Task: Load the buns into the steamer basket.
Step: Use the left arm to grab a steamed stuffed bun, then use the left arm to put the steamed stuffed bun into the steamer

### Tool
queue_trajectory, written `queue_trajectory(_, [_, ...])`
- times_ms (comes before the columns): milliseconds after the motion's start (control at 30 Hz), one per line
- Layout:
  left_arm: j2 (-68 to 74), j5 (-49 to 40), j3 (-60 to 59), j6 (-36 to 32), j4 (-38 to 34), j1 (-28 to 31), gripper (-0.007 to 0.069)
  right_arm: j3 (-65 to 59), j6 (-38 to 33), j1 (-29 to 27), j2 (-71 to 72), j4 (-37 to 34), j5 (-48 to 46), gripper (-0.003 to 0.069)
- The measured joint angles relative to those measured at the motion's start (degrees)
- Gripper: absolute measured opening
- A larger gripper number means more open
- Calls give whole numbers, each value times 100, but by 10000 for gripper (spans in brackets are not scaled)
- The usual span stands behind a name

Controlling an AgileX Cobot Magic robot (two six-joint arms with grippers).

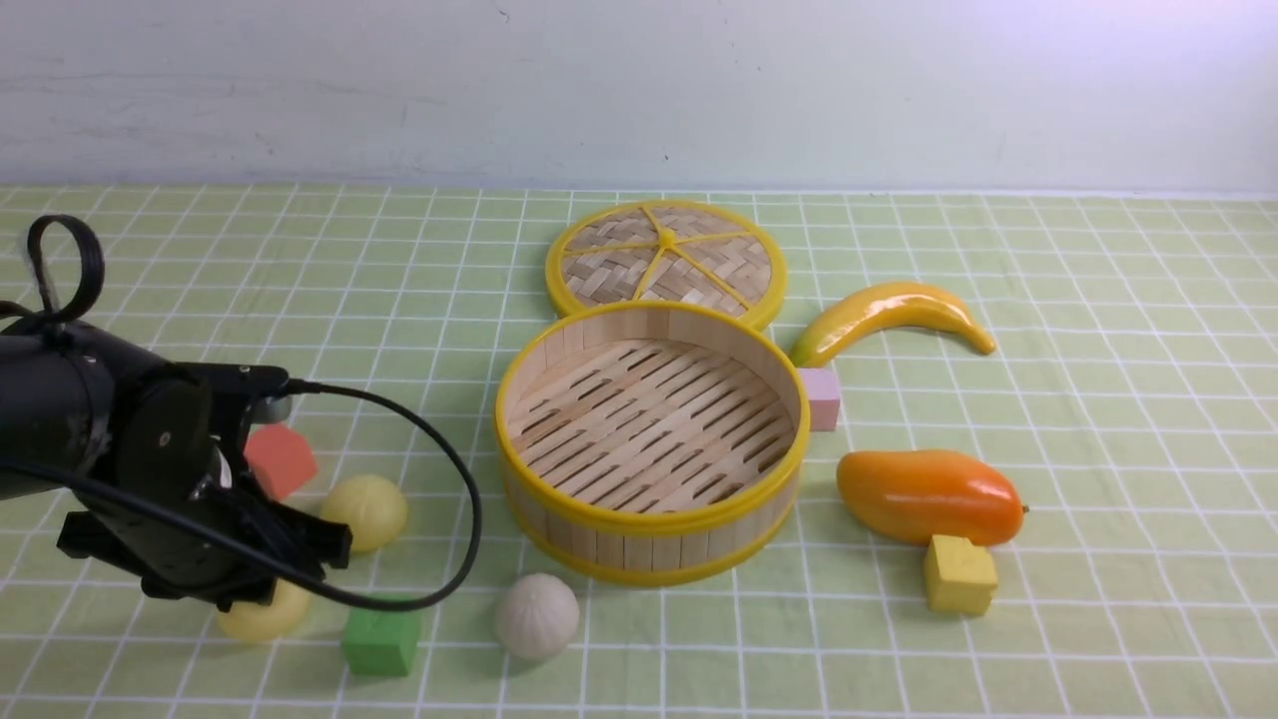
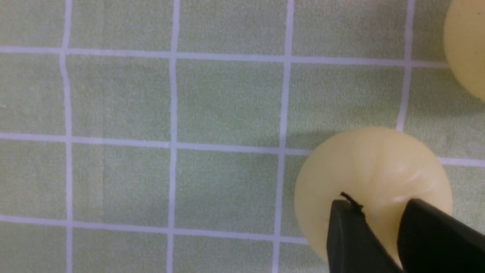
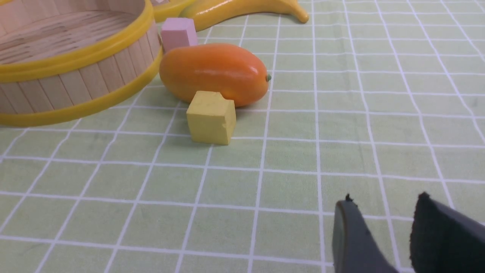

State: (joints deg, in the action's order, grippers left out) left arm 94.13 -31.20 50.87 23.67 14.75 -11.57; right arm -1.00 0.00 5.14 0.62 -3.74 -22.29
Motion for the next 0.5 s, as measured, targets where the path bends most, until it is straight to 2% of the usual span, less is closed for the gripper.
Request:
queue_trajectory(67, [0, 0, 0, 0, -28, 0, 50, 0, 0, 0, 0, 0, 0, 239])
queue_trajectory(133, [0, -34, 0, 0, -28, 0, -5, 0, 0, 0, 0, 0, 0, 239])
queue_trajectory(333, [-331, -539, 237, -144, -260, -108, -13, 0, 0, 0, 0, 0, 0, 239])
queue_trajectory(500, [-894, -772, 681, -518, -564, -737, -13, 0, 0, 0, 0, 0, 0, 239])
